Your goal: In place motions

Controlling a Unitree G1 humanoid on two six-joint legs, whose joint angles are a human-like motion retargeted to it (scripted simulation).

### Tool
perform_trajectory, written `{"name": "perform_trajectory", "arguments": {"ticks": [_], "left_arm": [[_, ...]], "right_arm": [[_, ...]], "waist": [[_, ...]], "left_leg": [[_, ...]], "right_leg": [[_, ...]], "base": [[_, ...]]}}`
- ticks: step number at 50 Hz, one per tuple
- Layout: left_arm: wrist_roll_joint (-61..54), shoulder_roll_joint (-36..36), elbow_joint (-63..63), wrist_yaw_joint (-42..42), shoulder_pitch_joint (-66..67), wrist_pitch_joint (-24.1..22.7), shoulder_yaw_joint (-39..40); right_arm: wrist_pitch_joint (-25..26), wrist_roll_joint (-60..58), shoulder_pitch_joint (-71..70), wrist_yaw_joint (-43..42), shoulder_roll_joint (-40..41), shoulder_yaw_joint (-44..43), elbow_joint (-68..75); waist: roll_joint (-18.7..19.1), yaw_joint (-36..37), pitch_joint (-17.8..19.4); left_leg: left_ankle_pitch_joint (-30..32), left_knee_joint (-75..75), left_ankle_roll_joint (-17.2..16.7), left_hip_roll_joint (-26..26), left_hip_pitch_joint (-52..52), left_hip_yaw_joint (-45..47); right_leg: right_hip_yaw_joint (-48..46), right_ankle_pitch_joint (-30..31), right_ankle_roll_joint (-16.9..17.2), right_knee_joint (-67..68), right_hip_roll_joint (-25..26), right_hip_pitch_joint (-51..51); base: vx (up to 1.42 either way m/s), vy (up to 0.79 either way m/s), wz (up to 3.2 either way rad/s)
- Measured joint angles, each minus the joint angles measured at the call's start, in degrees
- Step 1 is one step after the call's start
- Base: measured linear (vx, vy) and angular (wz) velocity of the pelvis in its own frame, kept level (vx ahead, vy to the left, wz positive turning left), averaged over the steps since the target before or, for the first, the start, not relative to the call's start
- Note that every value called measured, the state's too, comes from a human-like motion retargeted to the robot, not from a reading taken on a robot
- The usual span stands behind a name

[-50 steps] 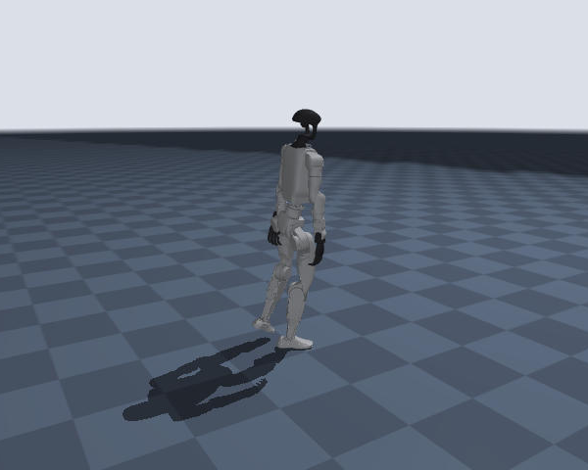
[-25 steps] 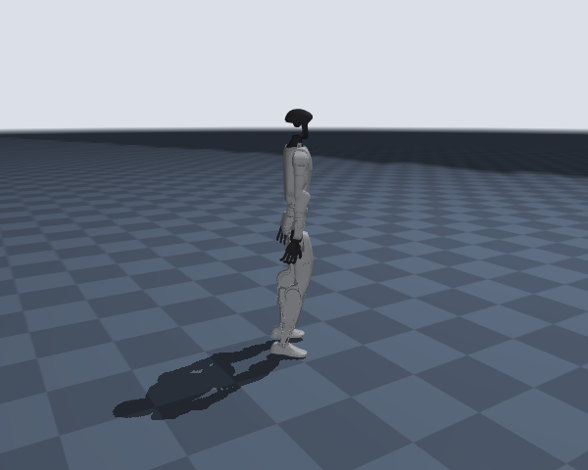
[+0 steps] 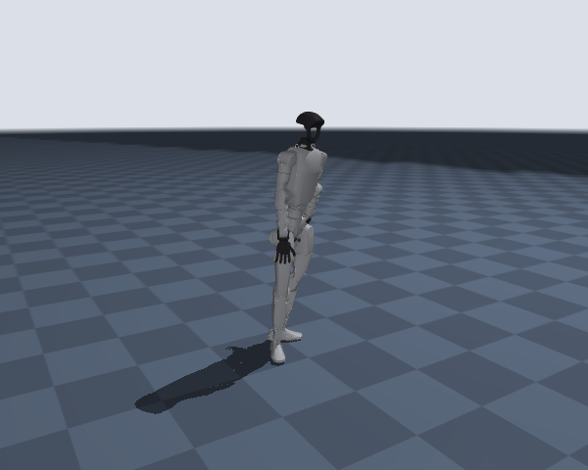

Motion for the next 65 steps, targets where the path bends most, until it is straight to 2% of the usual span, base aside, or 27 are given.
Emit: {"name": "perform_trajectory", "arguments": {"ticks": [6,8,10,12,15,18,20,23,25,27,29,32,35,37,38,39,40,42,45,48,54,65], "left_arm": [[-1.2,-0.8,-1.0,1.4,-0.6,-0.5,1.4],[-1.4,-1.1,-1.3,1.5,-0.6,-1.1,2.3],[-1.5,-1.0,-1.6,1.4,-0.3,-1.2,2.9],[-1.9,-0.8,-1.6,1.3,-0.3,-0.6,3.2],[-3.4,-1.7,-1.6,2.7,-0.5,-0.9,3.8],[-4.1,-1.6,-2.6,2.0,-0.5,-3.1,4.1],[-3.1,-1.0,-3.7,1.6,-0.4,-2.7,3.8],[-3.2,-0.2,-4.4,3.0,-0.5,-1.9,2.7],[-4.0,0.0,-4.3,3.2,-1.0,-1.8,2.1],[-5.1,-0.8,-4.2,2.9,-1.9,-1.6,2.1],[-6.4,-2.1,-4.3,2.8,-2.8,-1.9,2.3],[-7.3,-3.3,-4.9,2.5,-3.6,-3.1,1.5],[-5.6,-3.5,-5.0,2.2,-3.8,-3.3,-0.1],[-4.2,-3.5,-4.7,2.2,-3.5,-2.9,-1.0],[-3.6,-3.5,-4.6,2.2,-3.3,-2.8,-1.3],[-3.3,-3.7,-4.5,2.2,-2.9,-2.8,-1.4],[-3.0,-3.9,-4.4,2.2,-2.4,-2.9,-1.4],[-2.3,-4.3,-3.9,1.0,-2.0,-2.7,0.0],[-2.0,-4.7,-3.5,0.3,-2.5,-2.2,1.7],[-2.2,-4.1,-3.7,0.3,-2.8,-2.5,1.7],[-1.9,-3.0,-3.9,-0.1,-2.7,-1.6,0.9],[-2.8,-2.2,-3.9,-0.7,-2.7,-1.8,1.8]], "right_arm": [[3.0,4.9,-0.7,-2.2,-1.2,-4.2,8.4],[3.9,8.0,-0.5,-2.8,-1.7,-6.0,11.5],[4.6,10.9,0.1,-3.2,-2.0,-7.8,14.4],[5.2,12.1,0.9,-3.1,-2.2,-10.0,16.8],[6.1,12.5,2.4,-3.2,-2.4,-12.5,18.5],[5.9,12.3,3.6,-3.9,-2.3,-11.9,18.7],[6.1,11.6,4.1,-4.0,-2.1,-11.4,18.8],[6.5,10.1,4.8,-3.0,-1.6,-11.6,18.6],[6.7,8.8,5.3,-1.9,-1.3,-11.9,17.6],[6.6,7.5,5.3,-1.5,-1.2,-12.1,15.8],[5.9,6.5,5.0,-1.7,-1.3,-12.1,13.7],[4.1,5.8,4.1,-2.7,-1.6,-11.6,11.4],[2.8,6.0,3.7,-3.1,-1.9,-11.4,10.2],[1.8,6.9,3.8,-2.6,-1.9,-11.4,10.1],[1.5,7.7,4.0,-2.2,-1.8,-11.4,10.1],[1.4,8.3,4.2,-1.8,-1.8,-11.3,10.2],[1.3,8.9,4.5,-1.3,-1.8,-11.2,10.3],[1.4,9.5,4.2,-0.4,-1.6,-10.2,10.8],[1.2,11.1,3.5,-1.5,-0.7,-9.4,11.9],[-0.2,13.1,3.2,-2.3,-0.5,-8.1,13.6],[1.2,8.8,4.4,-1.5,-0.1,-7.4,14.7],[1.2,9.0,4.2,-1.3,-0.2,-6.9,12.8]], "waist": [[0.9,0.4,-1.8],[0.3,0.4,-2.5],[-0.2,0.1,-3.2],[-0.6,0.7,-3.9],[0.1,-0.2,-4.9],[-1.3,-1.3,-4.3],[-3.7,-1.2,-4.1],[-8.1,-0.6,-4.0],[-8.4,-0.7,-4.2],[-8.1,1.2,-3.7],[-7.5,3.2,-2.7],[-6.3,4.8,-1.4],[-3.6,6.0,-0.9],[-1.8,6.6,-1.0],[-1.0,7.0,-1.0],[-0.7,6.4,-1.3],[-0.7,5.3,-1.8],[0.6,2.8,-3.1],[1.2,0.2,-3.5],[0.7,1.0,-3.1],[-0.2,3.0,-5.0],[1.1,1.4,-5.5]], "left_leg": [[-2.1,0.7,-2.5,0.6,2.0,7.4],[-2.6,0.9,-3.5,-0.4,3.3,9.5],[-2.8,1.0,-4.6,-1.1,5.0,11.3],[-2.2,1.4,-5.7,-1.2,6.5,13.8],[0.1,3.6,-6.3,0.8,7.0,14.8],[3.9,8.6,-5.4,2.2,8.2,17.8],[7.7,15.2,-3.5,3.5,7.8,18.4],[12.8,31.2,4.7,7.4,2.0,11.5],[14.9,39.5,7.3,9.4,-3.5,3.7],[15.3,41.3,5.4,6.9,-8.6,-5.6],[13.6,39.2,2.8,2.1,-12.4,-14.3],[9.3,30.9,1.3,-1.0,-13.5,-19.6],[7.4,19.0,0.0,-2.9,-13.4,-28.1],[8.9,11.4,-1.2,-3.7,-12.8,-34.8],[13.2,8.1,-2.1,-4.0,-12.3,-38.0],[13.6,6.5,-1.7,-4.6,-11.8,-39.5],[12.2,5.7,-0.8,-5.5,-11.1,-40.2],[10.6,6.7,-3.4,-3.1,-10.0,-36.8],[10.2,5.1,-2.7,-2.9,-8.0,-35.0],[9.0,4.5,-2.7,-2.7,-5.5,-31.6],[6.3,4.3,-2.2,-3.0,-3.1,-27.2],[4.5,2.8,-2.4,-2.5,-1.8,-25.1]], "right_leg": [[-10.2,4.0,-0.3,-1.1,1.1,3.5],[-11.4,4.0,1.4,-4.5,2.5,5.4],[-13.3,4.9,-0.2,-8.7,4.5,6.7],[-5.6,4.3,-1.0,-9.8,5.8,5.4],[-3.4,4.4,-0.9,-10.5,5.9,4.9],[0.0,3.6,-1.5,-10.9,5.3,5.3],[2.3,3.5,-1.4,-11.0,3.1,5.6],[5.5,3.8,-0.9,-11.9,-0.7,6.3],[6.2,3.8,-1.0,-12.0,-1.0,6.2],[8.7,4.1,-1.4,-11.8,-0.7,5.4],[11.7,4.5,-1.9,-11.6,-0.1,4.7],[15.0,4.9,-2.2,-11.5,1.0,4.2],[17.7,4.9,-2.1,-11.5,3.7,4.5],[19.3,4.7,-1.9,-11.6,6.1,5.4],[20.5,4.4,-1.9,-11.6,7.2,6.0],[21.4,4.3,-1.7,-11.4,7.4,6.4],[22.2,4.2,-1.5,-11.1,7.2,6.6],[22.9,4.2,-1.1,-10.1,7.5,6.0],[22.8,4.7,-0.8,-9.3,7.2,5.9],[25.0,5.1,-0.7,-9.0,7.1,6.3],[28.5,6.0,-0.3,-8.3,6.8,5.5],[30.3,6.3,0.0,-7.3,7.6,4.4]], "base": [[0.22,-0.13,-1.79],[0.33,-0.16,-1.58],[0.39,-0.11,-1.38],[0.43,-0.20,-1.04],[0.35,-0.13,-0.49],[0.38,-0.18,-0.72],[0.34,-0.13,-0.95],[0.36,-0.17,-0.69],[0.26,-0.06,-0.53],[0.21,0.05,-1.27],[0.08,0.14,-1.61],[0.13,0.19,-1.50],[0.15,0.17,-1.37],[0.19,0.16,-1.29],[0.21,0.12,-1.11],[0.24,0.10,-0.79],[0.25,0.14,-0.52],[0.18,0.19,-0.52],[0.01,0.11,-0.63],[0.08,0.11,-0.95],[0.10,0.04,-0.63],[0.01,0.01,-0.10]]}}
